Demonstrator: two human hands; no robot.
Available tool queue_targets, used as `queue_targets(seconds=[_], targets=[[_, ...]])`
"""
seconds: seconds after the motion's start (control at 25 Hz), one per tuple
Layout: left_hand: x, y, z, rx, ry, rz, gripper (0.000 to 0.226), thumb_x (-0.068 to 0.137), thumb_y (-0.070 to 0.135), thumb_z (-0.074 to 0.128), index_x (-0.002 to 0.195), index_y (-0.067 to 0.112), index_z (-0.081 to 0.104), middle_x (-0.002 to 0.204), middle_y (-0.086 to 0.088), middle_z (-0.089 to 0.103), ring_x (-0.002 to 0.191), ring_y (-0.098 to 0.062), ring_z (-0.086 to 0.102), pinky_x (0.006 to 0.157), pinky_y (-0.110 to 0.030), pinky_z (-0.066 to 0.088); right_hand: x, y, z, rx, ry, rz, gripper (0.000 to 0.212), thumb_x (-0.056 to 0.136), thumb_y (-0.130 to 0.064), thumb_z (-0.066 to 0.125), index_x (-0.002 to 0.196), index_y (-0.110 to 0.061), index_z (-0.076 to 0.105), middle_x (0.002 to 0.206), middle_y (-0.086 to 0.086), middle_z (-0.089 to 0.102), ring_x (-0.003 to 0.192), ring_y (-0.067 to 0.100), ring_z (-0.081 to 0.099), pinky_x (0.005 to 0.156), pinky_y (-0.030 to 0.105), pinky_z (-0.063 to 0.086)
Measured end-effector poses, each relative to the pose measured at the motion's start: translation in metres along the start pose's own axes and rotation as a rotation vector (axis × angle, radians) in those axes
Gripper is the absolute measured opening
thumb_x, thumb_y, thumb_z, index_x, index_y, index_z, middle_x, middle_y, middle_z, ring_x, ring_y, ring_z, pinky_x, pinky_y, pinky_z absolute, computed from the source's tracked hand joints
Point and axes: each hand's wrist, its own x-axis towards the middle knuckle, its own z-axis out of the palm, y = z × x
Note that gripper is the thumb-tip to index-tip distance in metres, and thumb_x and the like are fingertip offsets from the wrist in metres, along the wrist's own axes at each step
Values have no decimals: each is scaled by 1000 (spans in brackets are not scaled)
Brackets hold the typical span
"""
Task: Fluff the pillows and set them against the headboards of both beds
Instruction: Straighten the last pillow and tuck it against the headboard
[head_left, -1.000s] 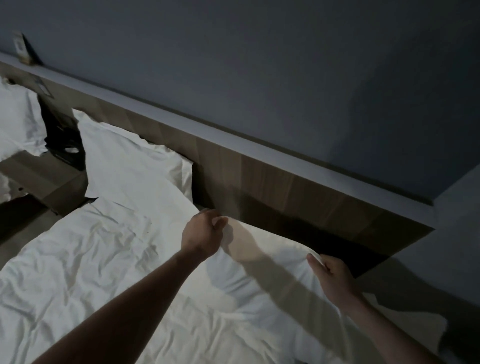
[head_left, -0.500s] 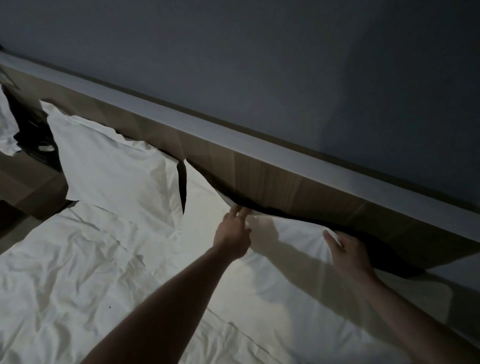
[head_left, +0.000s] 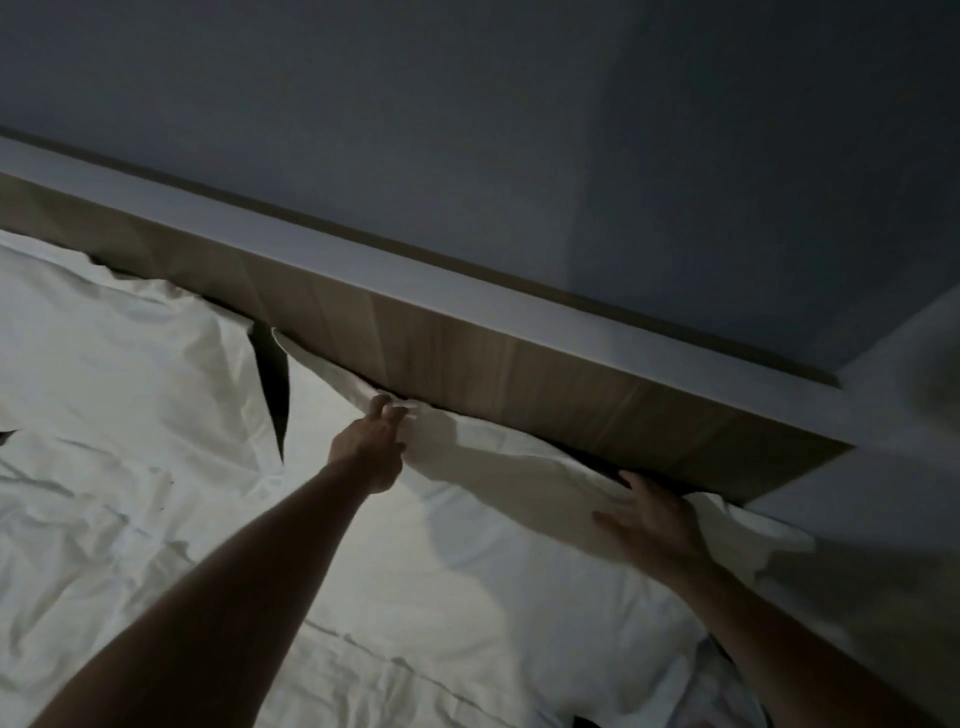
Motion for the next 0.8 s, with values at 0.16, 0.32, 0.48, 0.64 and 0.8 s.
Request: queue_targets(seconds=[0.16, 0.32, 0.48, 0.64, 0.8], targets=[[8, 8, 10, 40, -11, -54, 46, 97, 32, 58, 143, 26, 52, 152, -2, 51, 119, -38, 65, 97, -42, 54, 3, -5, 9, -161, -22, 13, 55, 98, -55, 54, 146, -28, 54, 142, -1, 60, 130, 25, 57, 106, 40, 40], [3, 14, -4, 8, 113, -92, 26, 95, 27, 56, 115, 27, 72, 120, -7, 73, 109, -37, 69, 88, -38, 55, -1, -13, 13, 22, 110, 27, 32, 96, -37, 50, 107, -19, 75, 107, 5, 71, 102, 31, 68, 81, 37, 47], [-14, 4, -26, -193, 335, -57, 25, 99, 39, 54, 106, 27, 75, 107, -7, 77, 98, -38, 70, 78, -39, 53, -7, -11, -21, 201, 255, 65, 24, 92, -13, 62, 112, -16, 75, 110, 7, 73, 106, 30, 65, 85, 36, 49], [-17, 3, -32, -258, 345, -34, 23, 99, 39, 55, 87, 24, 69, 93, -8, 76, 90, -38, 69, 67, -34, 45, -8, -17, -29, 216, 360, 13, 17, 95, -10, 63, 108, -12, 73, 107, 11, 72, 102, 34, 65, 83, 38, 47], [-17, 11, -33, -243, 248, -96, 27, 98, 43, 54, 104, 24, 72, 109, -9, 76, 104, -37, 69, 79, -38, 51, -6, -11, -15, 147, 159, 46, 21, 98, -14, 61, 115, -10, 73, 112, 14, 73, 104, 37, 66, 82, 39, 49]])
